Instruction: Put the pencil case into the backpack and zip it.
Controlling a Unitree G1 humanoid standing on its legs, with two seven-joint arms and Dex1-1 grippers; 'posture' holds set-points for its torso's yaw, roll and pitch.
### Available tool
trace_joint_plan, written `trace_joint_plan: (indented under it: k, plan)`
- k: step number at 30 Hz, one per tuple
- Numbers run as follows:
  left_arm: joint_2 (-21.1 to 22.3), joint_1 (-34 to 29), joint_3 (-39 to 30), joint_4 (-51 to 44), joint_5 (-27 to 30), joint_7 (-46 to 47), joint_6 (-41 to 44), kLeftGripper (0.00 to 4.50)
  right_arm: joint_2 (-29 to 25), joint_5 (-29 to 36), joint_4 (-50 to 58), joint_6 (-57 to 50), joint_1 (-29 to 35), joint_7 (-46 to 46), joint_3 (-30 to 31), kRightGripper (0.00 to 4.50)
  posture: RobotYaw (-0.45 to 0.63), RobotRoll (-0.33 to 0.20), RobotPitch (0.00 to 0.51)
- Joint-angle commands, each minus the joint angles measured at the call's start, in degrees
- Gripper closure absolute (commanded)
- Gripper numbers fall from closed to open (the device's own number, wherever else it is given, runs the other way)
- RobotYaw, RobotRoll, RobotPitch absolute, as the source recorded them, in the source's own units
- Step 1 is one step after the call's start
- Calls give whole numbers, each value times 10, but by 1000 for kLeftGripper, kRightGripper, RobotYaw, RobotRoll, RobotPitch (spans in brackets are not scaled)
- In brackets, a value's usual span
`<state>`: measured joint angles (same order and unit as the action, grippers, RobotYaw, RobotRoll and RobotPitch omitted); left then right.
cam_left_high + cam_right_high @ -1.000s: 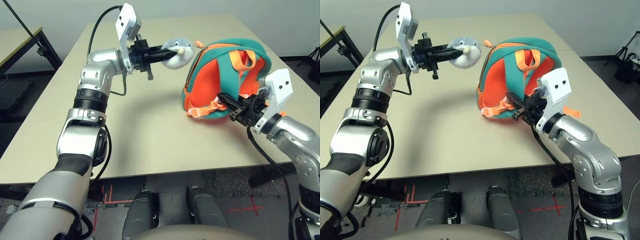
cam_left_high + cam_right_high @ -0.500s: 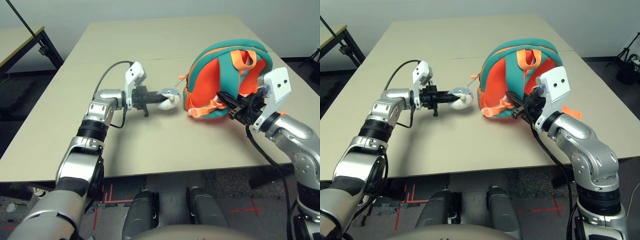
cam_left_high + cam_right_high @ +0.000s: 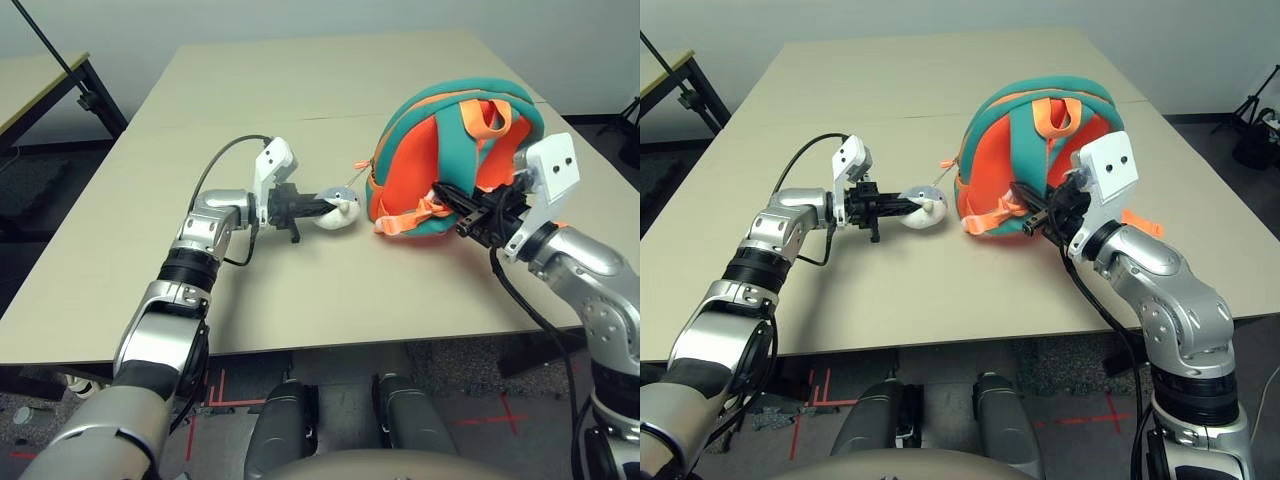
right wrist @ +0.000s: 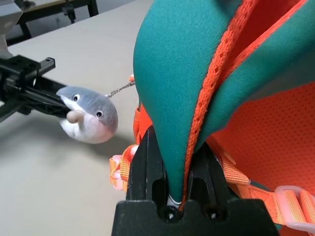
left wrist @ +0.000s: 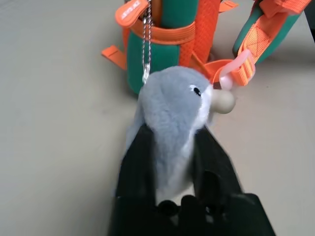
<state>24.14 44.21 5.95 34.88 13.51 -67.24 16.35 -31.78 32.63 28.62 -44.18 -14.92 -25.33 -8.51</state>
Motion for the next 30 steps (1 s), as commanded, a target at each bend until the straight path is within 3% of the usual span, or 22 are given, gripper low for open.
trace_joint_plan:
  k: [1, 6, 8, 9, 13, 18, 24, 30]
  plan:
    - [57, -18, -28, -34, 16, -18, 46, 2188, -70, 29, 2, -23, 24, -83, -10, 2861, -32, 0, 67]
    - [139, -38, -58, -87, 34, -31, 104, 250, -221, 63, -55, -37, 99, -223, -115, 933, -9, 0, 71]
    - [155, -44, -75, -93, 37, -19, 111, 0, -254, 47, -112, -18, 110, -245, -148, 131, -3, 0, 71]
    - [159, -46, -82, -94, 37, -11, 111, 0, -265, 38, -136, -8, 113, -253, -158, 22, 0, 0, 71]
    - [133, -66, -158, -88, 35, 117, 56, 0, -260, -11, -270, 69, 97, -237, -185, 22, 15, 0, 72]
    - [87, -140, -220, -129, 26, 261, 16, 0, -202, -79, -431, 177, 48, -132, -200, 22, 38, 0, 76]
    - [30, -176, -250, -116, -4, 419, -72, 0, -114, -118, -570, 302, -17, -23, -210, 22, 63, 0, 81]
    - [11, -177, -255, -69, -8, 483, -99, 0, -67, -150, -644, 403, -54, 80, -212, 22, 39, 0, 90]
